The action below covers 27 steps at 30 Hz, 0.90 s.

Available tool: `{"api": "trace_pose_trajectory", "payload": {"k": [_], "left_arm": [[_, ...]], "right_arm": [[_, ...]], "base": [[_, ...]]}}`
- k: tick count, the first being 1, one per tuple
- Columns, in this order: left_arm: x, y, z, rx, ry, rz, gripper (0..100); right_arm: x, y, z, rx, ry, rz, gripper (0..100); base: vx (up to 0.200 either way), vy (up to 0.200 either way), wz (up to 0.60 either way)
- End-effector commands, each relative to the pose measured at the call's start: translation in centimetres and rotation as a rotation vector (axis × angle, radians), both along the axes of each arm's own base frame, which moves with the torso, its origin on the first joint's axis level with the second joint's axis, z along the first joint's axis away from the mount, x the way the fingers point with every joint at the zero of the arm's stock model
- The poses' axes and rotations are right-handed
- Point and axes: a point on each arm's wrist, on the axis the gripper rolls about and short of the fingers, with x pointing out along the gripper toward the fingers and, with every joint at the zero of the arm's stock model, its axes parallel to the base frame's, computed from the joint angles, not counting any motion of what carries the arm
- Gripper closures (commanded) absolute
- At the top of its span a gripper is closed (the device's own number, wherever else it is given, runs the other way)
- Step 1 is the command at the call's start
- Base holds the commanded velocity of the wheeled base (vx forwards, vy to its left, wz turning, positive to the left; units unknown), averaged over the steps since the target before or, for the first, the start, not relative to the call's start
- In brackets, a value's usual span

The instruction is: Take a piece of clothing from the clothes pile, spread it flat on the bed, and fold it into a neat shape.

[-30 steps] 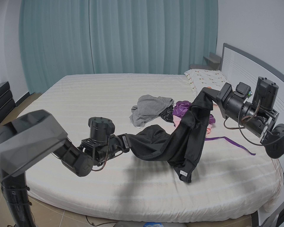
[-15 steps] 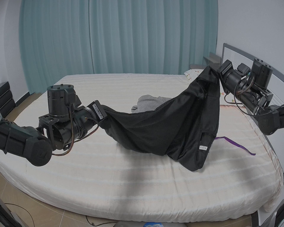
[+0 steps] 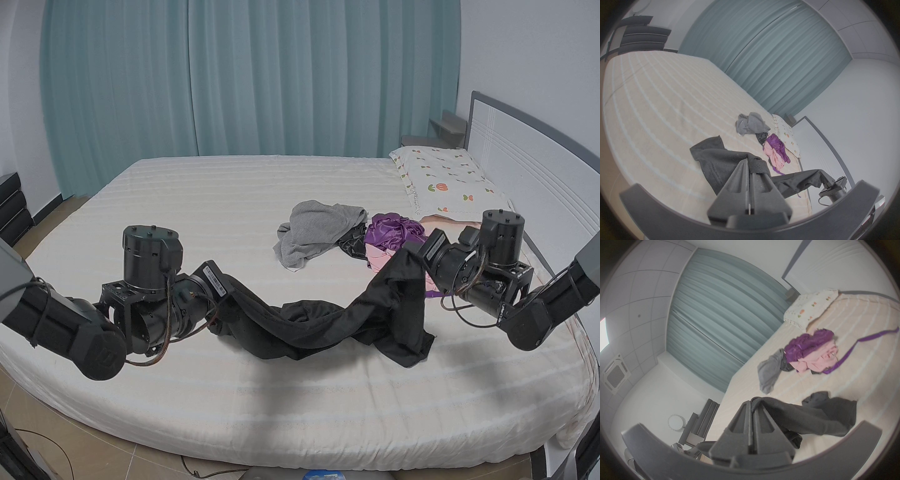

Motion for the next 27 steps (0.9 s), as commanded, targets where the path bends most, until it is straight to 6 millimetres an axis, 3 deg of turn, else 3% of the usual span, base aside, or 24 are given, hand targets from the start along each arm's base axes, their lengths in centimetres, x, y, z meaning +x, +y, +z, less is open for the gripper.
{"api": "trace_pose_trajectory", "payload": {"k": [1,5,20,27], "left_arm": [[-0.3,-0.5,-1.6,0.018,0.052,-0.016,100],[-0.8,-0.4,-1.9,0.0,0.074,-0.007,100],[-1.4,-0.6,-4.2,-0.008,0.171,-0.023,100],[-1.3,-0.6,-4.3,-0.036,0.182,-0.009,100]], "right_arm": [[-0.1,0.4,-2.9,-0.023,0.085,0.012,100],[-0.3,0.6,-4.0,-0.011,0.131,0.008,100],[-1.0,0.5,-4.2,0.003,0.157,0.007,100],[-1.1,0.5,-3.8,0.007,0.146,0.007,100]], "base": [[0.0,0.0,0.0],[0.0,0.0,0.0],[0.0,0.0,0.0],[-0.2,0.0,0.0]]}}
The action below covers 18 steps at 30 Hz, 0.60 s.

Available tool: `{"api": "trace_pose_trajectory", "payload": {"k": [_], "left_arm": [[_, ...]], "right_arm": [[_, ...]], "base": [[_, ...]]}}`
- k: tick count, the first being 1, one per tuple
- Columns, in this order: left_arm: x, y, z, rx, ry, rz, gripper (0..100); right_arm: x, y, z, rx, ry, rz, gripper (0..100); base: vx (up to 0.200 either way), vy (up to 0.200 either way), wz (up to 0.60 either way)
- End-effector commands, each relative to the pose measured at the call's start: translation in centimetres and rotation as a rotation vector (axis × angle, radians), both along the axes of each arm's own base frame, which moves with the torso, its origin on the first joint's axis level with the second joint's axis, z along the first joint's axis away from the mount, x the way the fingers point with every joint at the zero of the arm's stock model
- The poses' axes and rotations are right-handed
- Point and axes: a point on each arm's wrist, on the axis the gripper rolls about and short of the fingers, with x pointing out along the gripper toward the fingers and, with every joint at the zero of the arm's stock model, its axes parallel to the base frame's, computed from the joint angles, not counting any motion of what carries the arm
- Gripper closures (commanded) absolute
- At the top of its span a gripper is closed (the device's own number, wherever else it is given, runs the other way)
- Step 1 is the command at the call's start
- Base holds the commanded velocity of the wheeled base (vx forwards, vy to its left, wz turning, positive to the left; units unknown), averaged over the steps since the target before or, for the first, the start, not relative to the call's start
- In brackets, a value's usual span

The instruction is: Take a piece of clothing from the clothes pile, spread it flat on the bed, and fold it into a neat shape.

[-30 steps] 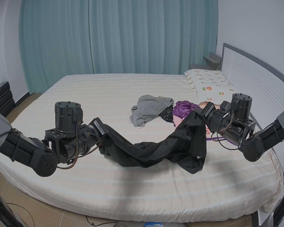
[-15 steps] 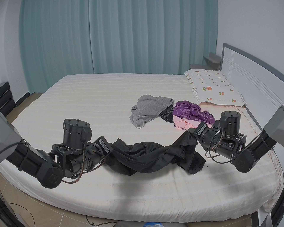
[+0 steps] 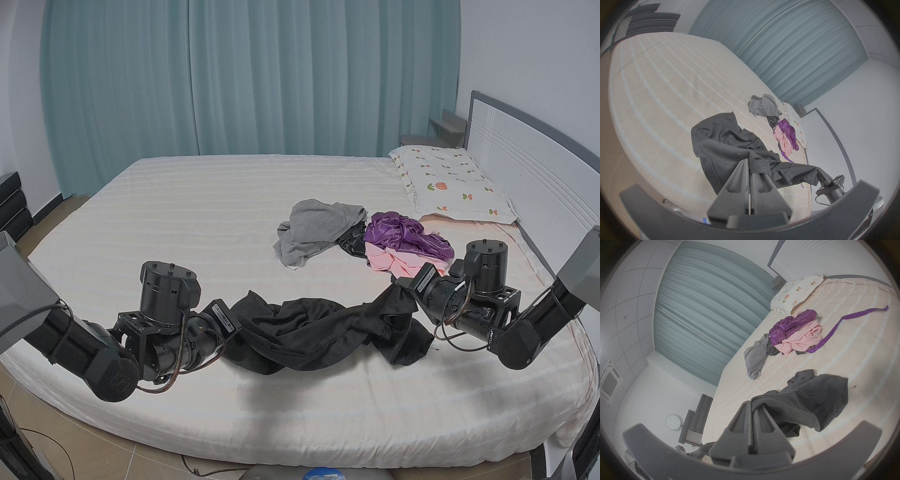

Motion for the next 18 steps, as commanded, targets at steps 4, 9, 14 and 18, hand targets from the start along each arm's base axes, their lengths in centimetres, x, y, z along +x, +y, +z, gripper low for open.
{"api": "trace_pose_trajectory", "payload": {"k": [4,9,14,18], "left_arm": [[0.08,0.04,-0.03,0.0,0.0,0.003,100],[0.33,-0.07,0.03,-0.001,-0.006,0.009,100],[0.46,0.02,0.25,-0.004,-0.017,0.015,100],[0.84,0.69,0.51,-0.01,-0.031,0.041,100]], "right_arm": [[-0.73,0.28,0.68,0.007,-0.015,0.016,100],[-0.92,0.49,0.77,0.007,-0.015,0.024,100],[-1.07,0.52,1.0,0.01,-0.022,0.026,100],[-1.17,0.48,1.22,0.012,-0.028,0.026,100]], "base": [[-0.1,0.0,0.0],[0.0,0.0,0.0],[0.0,0.0,0.0],[0.0,0.0,0.0]]}}
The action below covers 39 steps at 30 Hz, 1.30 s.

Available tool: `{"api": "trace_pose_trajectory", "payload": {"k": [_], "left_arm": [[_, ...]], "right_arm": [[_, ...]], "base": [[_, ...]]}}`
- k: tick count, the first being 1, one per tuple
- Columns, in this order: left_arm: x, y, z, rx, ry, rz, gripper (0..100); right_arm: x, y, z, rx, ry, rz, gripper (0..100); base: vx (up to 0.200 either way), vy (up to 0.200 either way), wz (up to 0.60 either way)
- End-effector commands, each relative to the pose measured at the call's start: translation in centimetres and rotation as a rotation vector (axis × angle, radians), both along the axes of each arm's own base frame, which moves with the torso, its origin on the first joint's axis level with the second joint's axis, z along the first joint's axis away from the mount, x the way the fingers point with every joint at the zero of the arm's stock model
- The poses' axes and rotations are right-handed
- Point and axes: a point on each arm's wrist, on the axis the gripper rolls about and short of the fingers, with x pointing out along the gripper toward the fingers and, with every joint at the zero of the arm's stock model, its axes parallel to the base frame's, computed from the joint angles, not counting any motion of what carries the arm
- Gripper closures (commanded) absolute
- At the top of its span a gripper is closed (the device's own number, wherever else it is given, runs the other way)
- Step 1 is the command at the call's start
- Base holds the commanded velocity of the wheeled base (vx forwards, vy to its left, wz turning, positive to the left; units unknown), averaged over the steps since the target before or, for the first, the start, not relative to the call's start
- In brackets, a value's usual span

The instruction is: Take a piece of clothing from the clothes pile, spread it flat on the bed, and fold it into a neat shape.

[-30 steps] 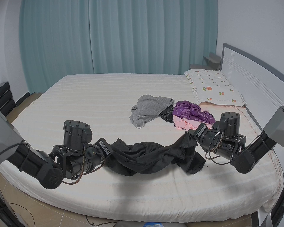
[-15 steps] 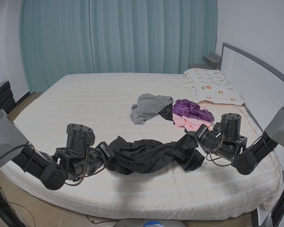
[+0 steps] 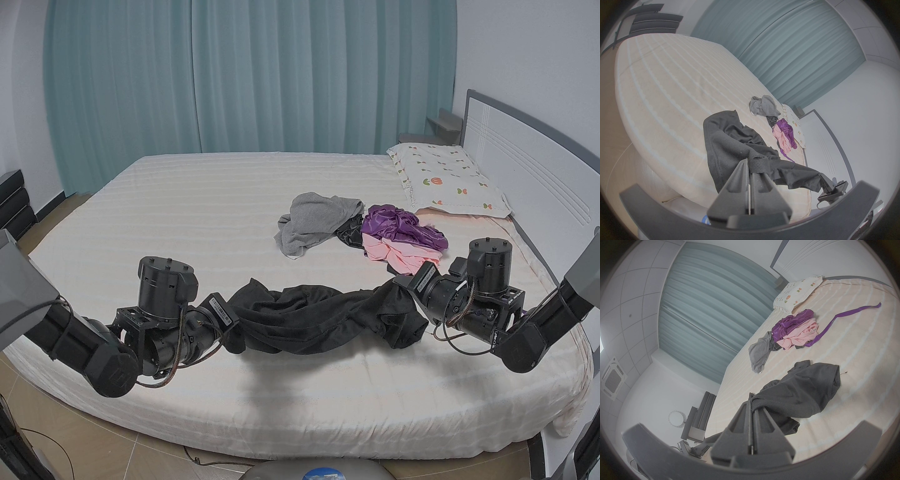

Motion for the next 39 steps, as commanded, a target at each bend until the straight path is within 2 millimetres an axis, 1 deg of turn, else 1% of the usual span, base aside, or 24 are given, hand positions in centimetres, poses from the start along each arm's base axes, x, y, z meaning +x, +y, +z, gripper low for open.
{"api": "trace_pose_trajectory", "payload": {"k": [1,6,11,14,20,23,27,33,39], "left_arm": [[0.2,0.4,0.2,-0.004,-0.008,0.015,100],[0.3,0.2,0.5,-0.026,-0.031,0.017,100],[0.5,0.5,0.6,-0.043,-0.039,0.036,100],[0.5,1.0,1.4,-0.101,-0.047,0.058,100],[0.6,1.0,1.5,-0.105,-0.051,0.058,100],[1.1,1.1,1.9,-0.115,-0.077,0.074,100],[1.2,1.3,2.2,-0.123,-0.096,0.082,100],[1.6,1.8,2.3,-0.13,-0.105,0.098,100],[1.6,1.9,2.4,-0.135,-0.12,0.106,100]], "right_arm": [[-0.1,0.0,0.3,0.005,-0.009,0.001,100],[-0.1,0.0,0.4,0.004,-0.009,0.0,100],[-0.1,0.0,0.3,0.004,-0.008,0.0,100],[-0.1,0.0,0.3,0.004,-0.009,0.0,100],[-0.1,0.0,0.6,0.009,-0.021,-0.002,100],[-0.2,-0.2,1.5,0.029,-0.062,-0.003,100],[-0.6,-0.3,2.0,0.035,-0.08,-0.011,100],[-0.6,-0.3,2.4,0.048,-0.111,-0.018,100],[-0.7,-0.3,2.5,0.048,-0.12,-0.022,100]], "base": [[0.0,0.0,0.0],[0.0,0.0,0.0],[0.0,0.0,0.0],[0.0,0.2,0.0],[0.0,0.2,0.0],[0.0,0.2,0.0],[0.0,0.2,0.0],[0.0,0.2,0.0],[0.0,0.2,0.0]]}}
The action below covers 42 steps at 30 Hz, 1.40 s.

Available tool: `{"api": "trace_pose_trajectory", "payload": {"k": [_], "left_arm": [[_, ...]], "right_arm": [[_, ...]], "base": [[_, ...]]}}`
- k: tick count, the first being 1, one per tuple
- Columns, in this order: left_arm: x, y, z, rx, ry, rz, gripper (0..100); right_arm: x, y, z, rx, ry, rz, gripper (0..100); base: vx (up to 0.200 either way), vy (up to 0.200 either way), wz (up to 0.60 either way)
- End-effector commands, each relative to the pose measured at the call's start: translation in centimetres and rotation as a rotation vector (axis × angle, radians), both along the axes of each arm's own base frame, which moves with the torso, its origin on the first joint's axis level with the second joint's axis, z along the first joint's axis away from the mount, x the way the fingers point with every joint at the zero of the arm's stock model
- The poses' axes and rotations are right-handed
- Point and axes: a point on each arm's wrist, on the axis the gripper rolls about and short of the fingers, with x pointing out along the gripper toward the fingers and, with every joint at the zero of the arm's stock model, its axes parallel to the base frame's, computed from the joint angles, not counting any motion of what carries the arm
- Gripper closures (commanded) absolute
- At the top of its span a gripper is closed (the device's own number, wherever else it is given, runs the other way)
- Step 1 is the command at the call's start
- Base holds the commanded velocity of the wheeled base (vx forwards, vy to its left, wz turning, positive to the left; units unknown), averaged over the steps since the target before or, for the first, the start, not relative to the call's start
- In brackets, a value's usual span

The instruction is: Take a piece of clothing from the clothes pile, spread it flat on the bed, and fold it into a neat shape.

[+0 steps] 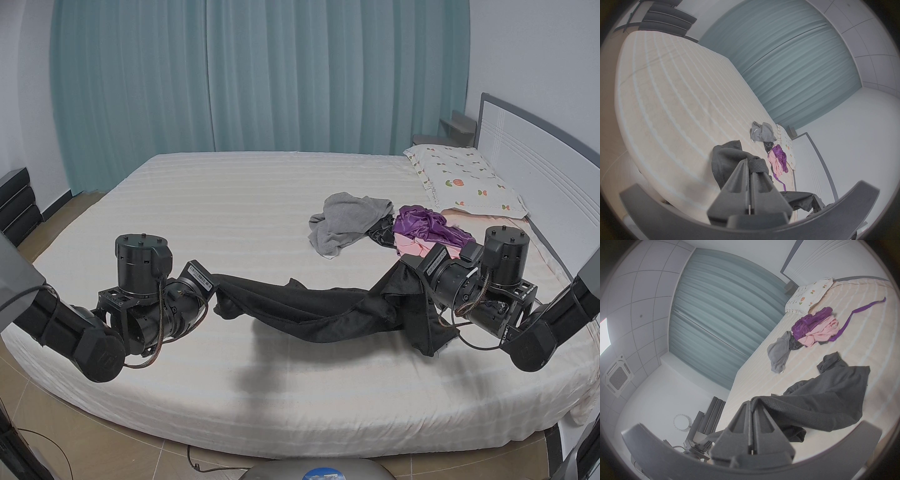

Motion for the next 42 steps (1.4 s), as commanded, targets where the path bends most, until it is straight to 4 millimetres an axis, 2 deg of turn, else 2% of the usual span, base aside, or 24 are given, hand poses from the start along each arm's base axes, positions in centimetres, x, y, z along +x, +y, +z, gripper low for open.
{"api": "trace_pose_trajectory", "payload": {"k": [1,42], "left_arm": [[-0.05,0.07,0.05,0.0,-0.001,0.003,100],[-0.57,0.29,-0.41,0.011,0.024,0.0,100]], "right_arm": [[-0.13,-0.06,0.28,0.003,-0.007,0.0,100],[0.05,-0.02,-0.3,0.011,-0.022,0.001,100]], "base": [[0.0,0.2,0.0],[0.0,0.2,0.0]]}}
